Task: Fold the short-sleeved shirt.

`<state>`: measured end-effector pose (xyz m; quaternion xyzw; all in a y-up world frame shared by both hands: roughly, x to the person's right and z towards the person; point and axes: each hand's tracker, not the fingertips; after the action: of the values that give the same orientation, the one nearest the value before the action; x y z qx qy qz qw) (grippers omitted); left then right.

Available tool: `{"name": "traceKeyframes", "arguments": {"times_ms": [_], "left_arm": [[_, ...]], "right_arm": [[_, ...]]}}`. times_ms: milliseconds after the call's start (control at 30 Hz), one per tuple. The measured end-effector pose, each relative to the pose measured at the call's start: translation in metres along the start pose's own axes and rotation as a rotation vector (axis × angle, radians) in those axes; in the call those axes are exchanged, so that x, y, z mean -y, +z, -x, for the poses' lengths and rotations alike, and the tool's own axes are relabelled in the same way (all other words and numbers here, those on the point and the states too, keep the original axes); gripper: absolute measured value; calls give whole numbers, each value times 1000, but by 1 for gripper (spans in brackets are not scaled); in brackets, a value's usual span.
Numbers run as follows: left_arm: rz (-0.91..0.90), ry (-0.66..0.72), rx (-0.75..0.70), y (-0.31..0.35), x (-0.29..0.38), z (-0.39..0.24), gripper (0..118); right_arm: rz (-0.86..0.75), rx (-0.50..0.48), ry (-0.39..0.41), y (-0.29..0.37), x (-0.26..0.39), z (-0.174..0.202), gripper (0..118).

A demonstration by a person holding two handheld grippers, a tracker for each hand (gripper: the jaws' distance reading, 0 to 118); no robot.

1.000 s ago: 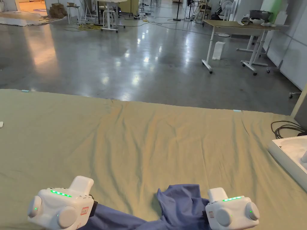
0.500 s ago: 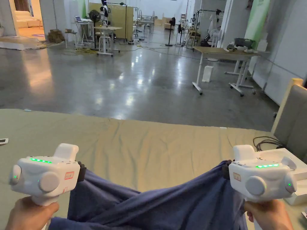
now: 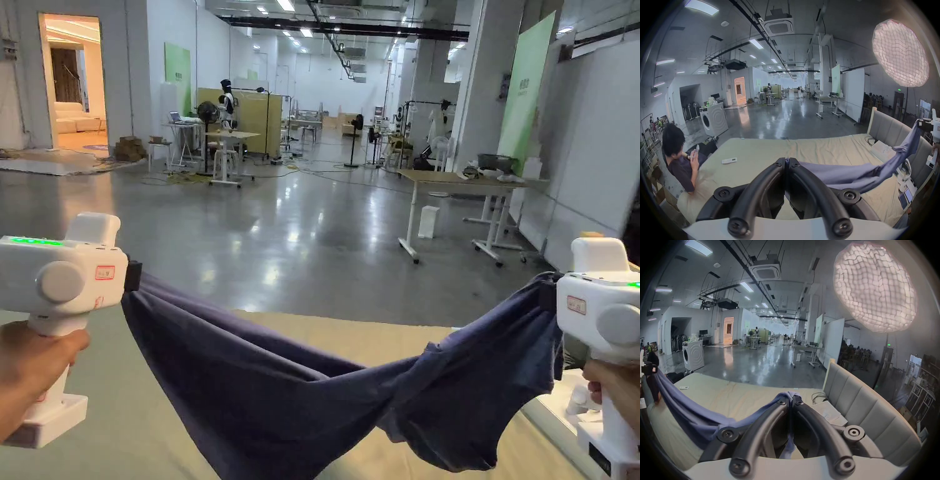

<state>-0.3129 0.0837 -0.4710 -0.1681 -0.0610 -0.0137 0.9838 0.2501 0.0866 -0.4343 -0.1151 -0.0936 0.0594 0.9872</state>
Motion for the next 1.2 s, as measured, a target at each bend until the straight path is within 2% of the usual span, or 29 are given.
{"name": "traceKeyframes", "arguments": {"times_ms": [200,267,500,667,1200], "left_arm": [[-15,23,-73,2,-26,35,4],[-15,21,-102,2,-30,46,4],[1,92,-148,-12,-40,83,4],[6,87,-176,-26,-56,94,4],[-75,138,-171,-84,-138,88,4]], "right_arm": [[-31,23,6,3,-35,-16,2],[-47,40,23,1,-44,-16,2],[-76,45,-1,-11,-76,-9,2],[-92,66,6,-34,-100,-2,2],[-134,109,-69,-114,-175,-3,2]]}}
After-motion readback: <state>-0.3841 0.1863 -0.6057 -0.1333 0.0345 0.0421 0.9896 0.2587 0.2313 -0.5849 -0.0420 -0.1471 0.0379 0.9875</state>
